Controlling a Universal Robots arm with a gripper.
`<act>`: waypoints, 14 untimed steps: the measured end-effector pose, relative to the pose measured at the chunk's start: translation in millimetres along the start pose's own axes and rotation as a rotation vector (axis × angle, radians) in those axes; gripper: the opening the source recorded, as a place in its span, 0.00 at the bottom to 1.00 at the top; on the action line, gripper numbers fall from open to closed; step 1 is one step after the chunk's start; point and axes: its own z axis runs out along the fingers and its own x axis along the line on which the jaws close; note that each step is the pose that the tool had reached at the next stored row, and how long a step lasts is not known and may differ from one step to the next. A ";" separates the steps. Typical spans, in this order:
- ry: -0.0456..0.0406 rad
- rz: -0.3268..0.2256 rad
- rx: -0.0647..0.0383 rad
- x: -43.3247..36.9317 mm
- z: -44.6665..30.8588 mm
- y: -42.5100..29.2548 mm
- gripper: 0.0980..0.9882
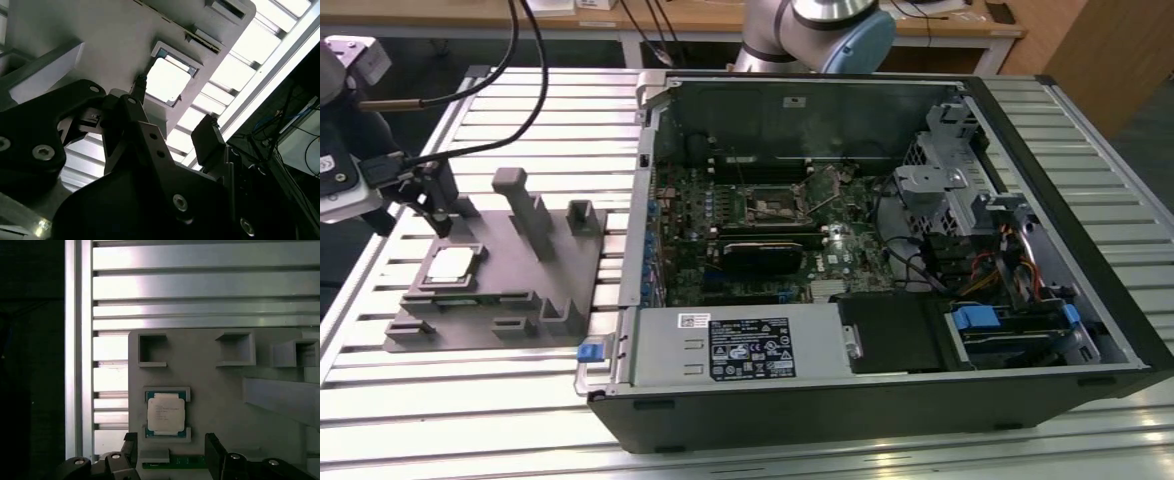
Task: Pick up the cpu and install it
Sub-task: 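Pick up the cpu and move it towards the insertion slot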
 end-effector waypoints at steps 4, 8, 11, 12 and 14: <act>-0.0001 0.000 0.000 -0.1 4.2 -0.2 0.62; -0.0001 0.000 0.000 -0.2 7.7 -0.4 0.62; -0.0001 0.000 0.000 -0.2 9.2 -0.4 0.69; -0.0001 0.000 0.000 -0.2 9.9 -0.5 0.76; 0.0000 0.000 0.000 -0.2 11.3 -0.5 0.76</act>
